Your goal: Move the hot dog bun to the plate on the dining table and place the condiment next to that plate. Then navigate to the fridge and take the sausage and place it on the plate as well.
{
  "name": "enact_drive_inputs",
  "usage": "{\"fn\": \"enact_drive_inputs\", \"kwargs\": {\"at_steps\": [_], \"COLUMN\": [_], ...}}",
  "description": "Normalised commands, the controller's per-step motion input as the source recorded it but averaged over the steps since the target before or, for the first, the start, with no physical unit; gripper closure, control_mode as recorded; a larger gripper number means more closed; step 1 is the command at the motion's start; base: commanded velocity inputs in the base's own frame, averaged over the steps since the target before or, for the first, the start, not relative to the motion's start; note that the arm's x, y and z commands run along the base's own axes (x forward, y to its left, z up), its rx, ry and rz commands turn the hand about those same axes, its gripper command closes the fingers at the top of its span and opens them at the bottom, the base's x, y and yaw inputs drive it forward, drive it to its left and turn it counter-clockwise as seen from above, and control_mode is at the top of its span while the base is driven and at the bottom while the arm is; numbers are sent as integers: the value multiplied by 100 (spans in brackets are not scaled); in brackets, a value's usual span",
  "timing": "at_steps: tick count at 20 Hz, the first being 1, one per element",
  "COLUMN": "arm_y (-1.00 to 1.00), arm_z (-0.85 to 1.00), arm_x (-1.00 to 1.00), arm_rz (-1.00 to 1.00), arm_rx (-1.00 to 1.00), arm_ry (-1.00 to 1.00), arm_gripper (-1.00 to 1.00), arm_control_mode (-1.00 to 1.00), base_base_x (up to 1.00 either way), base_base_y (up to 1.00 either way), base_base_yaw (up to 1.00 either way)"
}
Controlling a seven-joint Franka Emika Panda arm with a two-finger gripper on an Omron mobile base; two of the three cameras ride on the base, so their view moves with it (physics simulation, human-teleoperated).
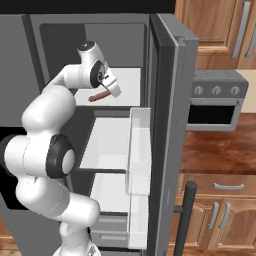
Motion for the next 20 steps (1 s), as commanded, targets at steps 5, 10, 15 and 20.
{"fn": "enact_drive_inputs", "kwargs": {"at_steps": [5, 10, 15, 20], "arm_y": [0, 0, 1, 0], "arm_z": [-27, -38, -39, -33], "arm_x": [6, -8, -4, -1], "arm_rz": [0, 0, 0, 0], "arm_rx": [0, 0, 0, 0], "arm_ry": [2, 0, 0, 0], "arm_gripper": [-100, 100, 100, 100], "arm_control_mode": [-100, -100, -100, -100], "base_base_x": [0, 0, 0, 0], "base_base_y": [0, 0, 0, 0], "base_base_yaw": [0, 0, 0, 0]}}
